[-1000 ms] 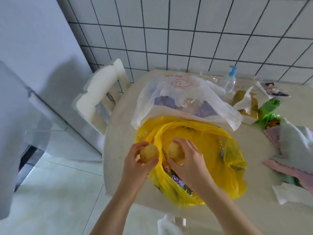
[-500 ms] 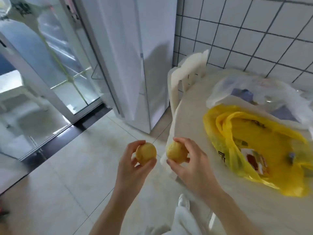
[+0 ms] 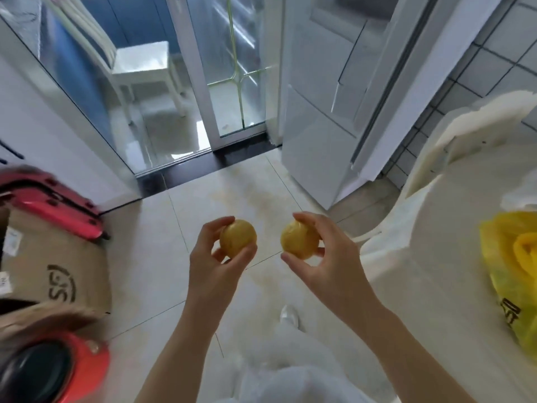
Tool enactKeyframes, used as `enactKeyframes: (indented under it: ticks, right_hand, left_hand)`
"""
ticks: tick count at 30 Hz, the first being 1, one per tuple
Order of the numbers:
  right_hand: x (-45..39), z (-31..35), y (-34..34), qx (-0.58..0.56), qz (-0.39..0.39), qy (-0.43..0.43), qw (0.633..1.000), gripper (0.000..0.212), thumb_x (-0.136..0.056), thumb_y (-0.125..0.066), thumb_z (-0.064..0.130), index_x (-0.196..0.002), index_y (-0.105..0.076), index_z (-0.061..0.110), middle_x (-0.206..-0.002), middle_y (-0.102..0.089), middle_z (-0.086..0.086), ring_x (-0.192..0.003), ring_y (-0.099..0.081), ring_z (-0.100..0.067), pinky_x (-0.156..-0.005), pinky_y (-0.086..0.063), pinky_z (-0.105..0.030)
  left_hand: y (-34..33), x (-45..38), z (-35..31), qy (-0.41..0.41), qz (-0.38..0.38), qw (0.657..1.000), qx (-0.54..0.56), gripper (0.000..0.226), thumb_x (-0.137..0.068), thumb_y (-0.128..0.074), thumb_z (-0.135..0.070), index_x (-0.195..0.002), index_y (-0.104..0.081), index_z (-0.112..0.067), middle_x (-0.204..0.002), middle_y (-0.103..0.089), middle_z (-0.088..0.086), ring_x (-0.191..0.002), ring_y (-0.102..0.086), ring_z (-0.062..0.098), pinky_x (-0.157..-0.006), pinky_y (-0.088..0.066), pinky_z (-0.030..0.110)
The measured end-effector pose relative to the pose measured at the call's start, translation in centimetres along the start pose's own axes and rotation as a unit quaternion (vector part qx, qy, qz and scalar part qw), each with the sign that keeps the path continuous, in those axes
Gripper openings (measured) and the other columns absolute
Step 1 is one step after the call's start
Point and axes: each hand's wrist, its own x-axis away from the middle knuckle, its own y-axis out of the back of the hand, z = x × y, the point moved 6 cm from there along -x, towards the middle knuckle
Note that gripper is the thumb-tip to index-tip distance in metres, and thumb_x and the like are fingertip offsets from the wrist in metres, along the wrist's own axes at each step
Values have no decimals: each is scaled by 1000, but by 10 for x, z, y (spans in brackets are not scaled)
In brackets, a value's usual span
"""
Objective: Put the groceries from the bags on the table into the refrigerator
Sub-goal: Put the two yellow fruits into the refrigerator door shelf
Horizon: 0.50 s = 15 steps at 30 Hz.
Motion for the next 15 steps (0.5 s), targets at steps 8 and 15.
enactKeyframes:
  ticks: [8, 15]
  right_hand:
    - [-96, 14, -6, 21, -23, 33, 999, 60, -74, -79, 33, -127, -52, 23, -122, -57, 6, -106, -56, -9, -88, -53, -24]
    - [-216, 36, 13, 61, -74, 89, 991, 59, -76, -75, 37, -128, -51, 21, -121, -55, 5, -101, -53, -6, -84, -50, -16]
  left_hand:
    - [-9, -101, -22, -32, 5, 999, -15, 50, -74, -81, -11, -104, -56, -43, -110, -58, -14, -93, -66, 16, -63, -52, 12]
    - [-43, -216, -84, -95, 31, 995, 4, 49, -74, -81, -8, -107, -57, -36, -112, -61, -5, -97, -66, 22, -63, -52, 16]
